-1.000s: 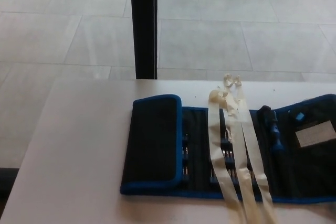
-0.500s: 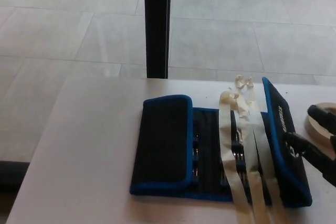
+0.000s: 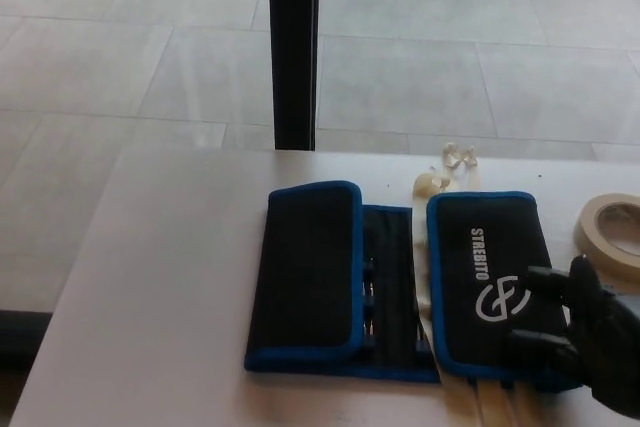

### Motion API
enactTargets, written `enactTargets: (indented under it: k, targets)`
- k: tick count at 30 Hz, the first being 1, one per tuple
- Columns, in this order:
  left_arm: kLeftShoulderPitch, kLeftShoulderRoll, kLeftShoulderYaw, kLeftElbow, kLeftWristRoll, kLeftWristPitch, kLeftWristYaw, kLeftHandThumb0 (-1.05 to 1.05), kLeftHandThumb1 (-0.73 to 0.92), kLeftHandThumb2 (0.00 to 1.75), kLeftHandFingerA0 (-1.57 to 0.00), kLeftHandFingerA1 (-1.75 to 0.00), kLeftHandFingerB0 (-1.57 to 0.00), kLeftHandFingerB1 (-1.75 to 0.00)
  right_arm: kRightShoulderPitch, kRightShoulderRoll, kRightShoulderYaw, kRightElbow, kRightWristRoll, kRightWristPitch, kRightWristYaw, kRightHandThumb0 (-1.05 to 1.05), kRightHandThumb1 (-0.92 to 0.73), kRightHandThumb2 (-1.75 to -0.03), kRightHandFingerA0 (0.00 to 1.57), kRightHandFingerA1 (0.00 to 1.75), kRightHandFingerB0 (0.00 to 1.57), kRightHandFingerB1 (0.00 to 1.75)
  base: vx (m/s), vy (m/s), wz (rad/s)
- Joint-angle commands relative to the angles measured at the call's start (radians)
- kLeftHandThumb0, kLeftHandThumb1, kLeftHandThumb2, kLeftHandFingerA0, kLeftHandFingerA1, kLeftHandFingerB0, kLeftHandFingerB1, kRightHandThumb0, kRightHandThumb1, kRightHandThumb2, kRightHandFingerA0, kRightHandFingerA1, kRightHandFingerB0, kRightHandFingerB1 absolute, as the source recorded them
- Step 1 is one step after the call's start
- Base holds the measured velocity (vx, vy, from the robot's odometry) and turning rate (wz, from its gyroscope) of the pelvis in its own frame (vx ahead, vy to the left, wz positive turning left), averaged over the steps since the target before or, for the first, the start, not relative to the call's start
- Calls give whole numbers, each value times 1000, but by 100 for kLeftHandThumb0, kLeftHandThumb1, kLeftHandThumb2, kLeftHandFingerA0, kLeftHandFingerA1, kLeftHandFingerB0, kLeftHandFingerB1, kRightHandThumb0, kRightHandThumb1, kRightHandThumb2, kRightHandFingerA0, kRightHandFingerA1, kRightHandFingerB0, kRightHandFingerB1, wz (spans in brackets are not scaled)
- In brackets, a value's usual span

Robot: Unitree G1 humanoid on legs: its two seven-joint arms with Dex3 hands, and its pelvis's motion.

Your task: The robot uses its right hand to lift an edge of the toolkit kept in middle of the desk and make one fold in it

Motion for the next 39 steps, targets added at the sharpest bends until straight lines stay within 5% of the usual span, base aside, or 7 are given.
enactTargets:
  k: [1,7,8,15,28,29,39]
  targets:
    - [-6,35,-21,3,13,-21,-5,-58,61,58,-69,-76,-62,-57,-53,-305,546,230,-645,-407,90,-74,-83,-69,34,64,30,44,0,0,0]
    - [-8,37,-31,-6,22,-20,4,-56,60,58,-73,-79,-68,-58,-105,-301,697,342,-759,-469,35,-75,-88,-66,45,83,27,46,0,0,0]
    - [-8,37,-29,-8,20,-21,8,-56,60,58,-74,-79,-69,-58,-111,-299,710,349,-759,-469,34,-60,-62,-110,48,76,11,50,0,0,0]
    - [-11,40,-33,-4,24,-12,17,-59,61,58,-74,-86,-66,-58,-100,-318,676,288,-682,-483,57,-74,-86,-67,32,60,25,44,0,0,0]
    - [-12,48,-35,3,6,-8,9,-60,62,59,-74,-81,-67,-58,-41,-259,12,-74,-22,-202,253,-55,-68,-109,54,65,27,53,0,0,0]
    - [-8,49,-39,6,12,-8,16,-61,63,59,-75,-79,-64,-56,-51,-269,-89,-54,52,-188,284,-61,-90,-67,60,50,43,45,0,0,0]
    - [-6,51,-43,7,13,-5,12,-62,67,60,-70,-72,-64,-57,-133,-301,-586,97,152,-135,106,-53,-87,-66,66,64,48,46,0,0,0]
